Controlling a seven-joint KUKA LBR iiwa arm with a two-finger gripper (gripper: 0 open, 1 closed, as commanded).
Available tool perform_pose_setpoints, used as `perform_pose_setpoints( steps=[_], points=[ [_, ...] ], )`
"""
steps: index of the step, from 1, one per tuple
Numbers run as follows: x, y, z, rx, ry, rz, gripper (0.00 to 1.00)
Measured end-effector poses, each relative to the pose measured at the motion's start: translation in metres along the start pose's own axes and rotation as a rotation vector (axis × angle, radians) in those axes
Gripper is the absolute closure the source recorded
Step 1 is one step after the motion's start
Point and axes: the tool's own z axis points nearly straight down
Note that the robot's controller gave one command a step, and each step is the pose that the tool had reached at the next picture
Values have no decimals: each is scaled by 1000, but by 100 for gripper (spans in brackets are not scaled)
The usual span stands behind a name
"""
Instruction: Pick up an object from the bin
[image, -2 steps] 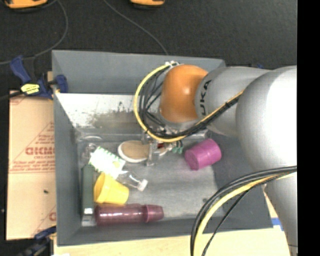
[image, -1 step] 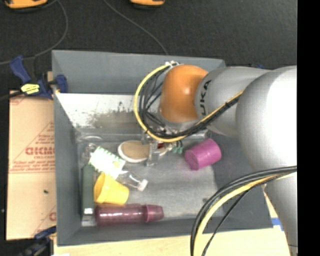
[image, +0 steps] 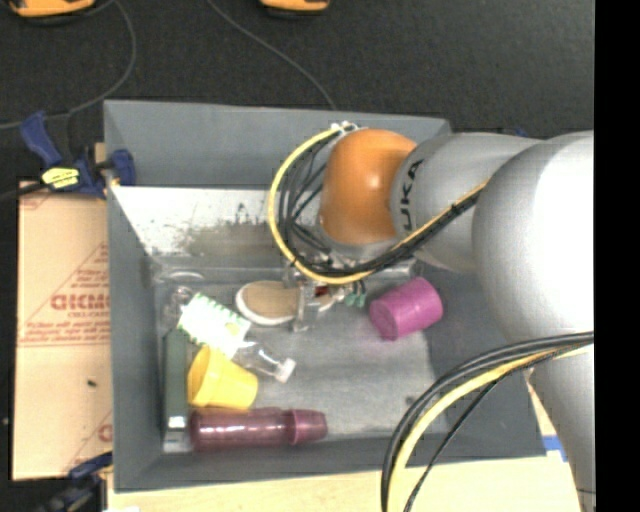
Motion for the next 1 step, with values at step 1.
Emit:
perform_pose_setpoints(
  steps=[1],
  points=[
    [1,0,-6,0,4,0,100]
  ],
)
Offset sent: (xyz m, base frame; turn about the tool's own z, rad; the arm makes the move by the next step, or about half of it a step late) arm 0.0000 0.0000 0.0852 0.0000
